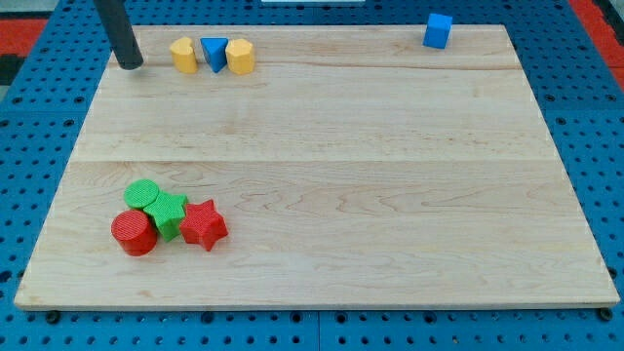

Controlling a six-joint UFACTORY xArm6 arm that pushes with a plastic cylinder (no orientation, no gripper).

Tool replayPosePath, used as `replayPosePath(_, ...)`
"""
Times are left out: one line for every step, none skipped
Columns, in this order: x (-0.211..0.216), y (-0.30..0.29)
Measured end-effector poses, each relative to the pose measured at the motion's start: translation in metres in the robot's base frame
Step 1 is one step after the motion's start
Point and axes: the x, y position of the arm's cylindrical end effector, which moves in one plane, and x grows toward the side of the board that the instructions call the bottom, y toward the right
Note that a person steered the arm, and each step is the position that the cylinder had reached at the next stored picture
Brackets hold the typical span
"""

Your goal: Move the yellow heart closer to the blue cube

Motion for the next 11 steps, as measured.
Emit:
replayPosePath(-0.008,0.029)
replayPosePath(-0.015,0.062)
replayPosePath(-0.016,0.092)
replayPosePath(-0.016,0.123)
replayPosePath(-0.016,0.15)
replayPosePath(-0.016,0.174)
replayPosePath(-0.016,0.201)
replayPosePath(-0.016,0.228)
replayPosePath(-0.016,0.255)
replayPosePath(-0.016,0.282)
replayPosePath(-0.016,0.309)
